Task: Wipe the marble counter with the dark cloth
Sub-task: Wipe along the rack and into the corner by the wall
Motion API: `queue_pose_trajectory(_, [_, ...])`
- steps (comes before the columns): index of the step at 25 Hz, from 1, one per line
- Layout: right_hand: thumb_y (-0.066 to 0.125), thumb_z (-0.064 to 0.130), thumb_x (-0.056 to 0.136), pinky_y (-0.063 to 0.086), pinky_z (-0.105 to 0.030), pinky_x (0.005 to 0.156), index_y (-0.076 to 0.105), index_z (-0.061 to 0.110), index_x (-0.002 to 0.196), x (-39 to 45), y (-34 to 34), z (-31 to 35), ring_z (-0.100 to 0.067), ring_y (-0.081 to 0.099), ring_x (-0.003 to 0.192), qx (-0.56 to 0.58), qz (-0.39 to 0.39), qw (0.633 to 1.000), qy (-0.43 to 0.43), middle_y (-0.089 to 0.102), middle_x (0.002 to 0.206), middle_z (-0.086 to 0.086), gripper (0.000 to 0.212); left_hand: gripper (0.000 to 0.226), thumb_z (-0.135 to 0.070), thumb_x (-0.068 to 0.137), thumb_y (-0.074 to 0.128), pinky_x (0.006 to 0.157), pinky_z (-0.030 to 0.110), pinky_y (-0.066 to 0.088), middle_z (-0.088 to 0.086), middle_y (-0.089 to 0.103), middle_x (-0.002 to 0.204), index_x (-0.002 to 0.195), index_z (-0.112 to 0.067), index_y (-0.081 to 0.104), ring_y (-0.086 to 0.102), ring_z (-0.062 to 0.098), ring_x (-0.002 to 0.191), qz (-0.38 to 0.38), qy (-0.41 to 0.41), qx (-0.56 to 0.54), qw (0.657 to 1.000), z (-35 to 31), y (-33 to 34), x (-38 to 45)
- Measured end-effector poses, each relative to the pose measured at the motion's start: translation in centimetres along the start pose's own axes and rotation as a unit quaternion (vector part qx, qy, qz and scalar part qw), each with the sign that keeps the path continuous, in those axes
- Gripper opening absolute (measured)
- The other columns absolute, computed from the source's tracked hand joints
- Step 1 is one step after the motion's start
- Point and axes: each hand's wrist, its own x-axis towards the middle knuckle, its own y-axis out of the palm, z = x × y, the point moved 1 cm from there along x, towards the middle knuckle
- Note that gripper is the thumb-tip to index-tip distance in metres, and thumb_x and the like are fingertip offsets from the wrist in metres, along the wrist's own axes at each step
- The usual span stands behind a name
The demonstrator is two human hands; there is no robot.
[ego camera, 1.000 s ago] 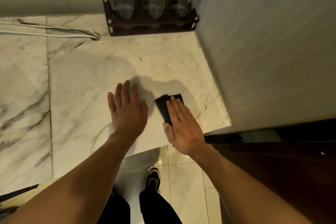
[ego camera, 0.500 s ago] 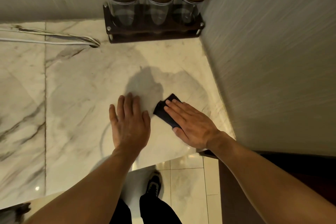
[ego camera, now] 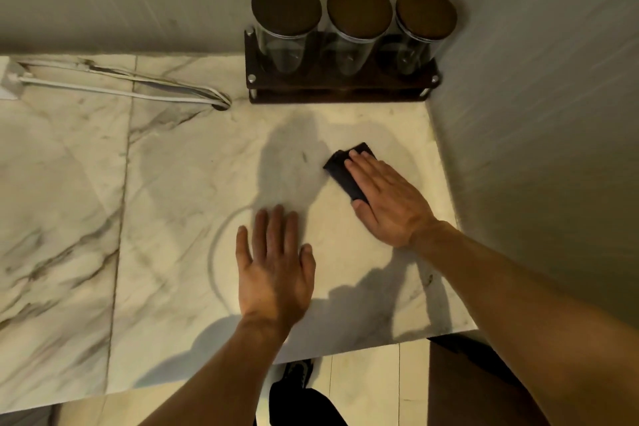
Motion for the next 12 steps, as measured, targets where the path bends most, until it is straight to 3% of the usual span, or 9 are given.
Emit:
queue_pose_trajectory(6, [0.028, 0.038, 0.100, 0.004, -0.034, 0.119, 0.005, 0.014, 0.152, 3.9, -1.2, -1.8, -0.015, 0.000, 0.147, 0.014, -0.018, 0.999, 0.032, 0.004, 0.162, -0.004, 0.062, 0.056, -0.041, 0.093, 0.036, 0.116, 0.053, 0.013, 0.011, 0.040, 0.151, 0.142, -0.014, 0.043, 0.027, 0.029, 0.143, 0.021, -0.018, 0.003, 1.000, -0.1, 0.0, 0.4])
queue_pose_trajectory(12, [0.026, 0.037, 0.098, 0.001, -0.034, 0.118, 0.008, 0.013, 0.152, 6.2, -1.2, -2.2, -0.019, 0.004, 0.147, 0.043, -0.074, 0.984, 0.159, 0.008, 0.161, -0.007, 0.062, 0.055, -0.040, 0.093, 0.037, 0.115, 0.054, 0.016, 0.011, 0.044, 0.148, 0.139, -0.013, 0.048, 0.030, 0.030, 0.141, 0.007, -0.009, -0.001, 1.000, 0.0, 0.0, 0.5])
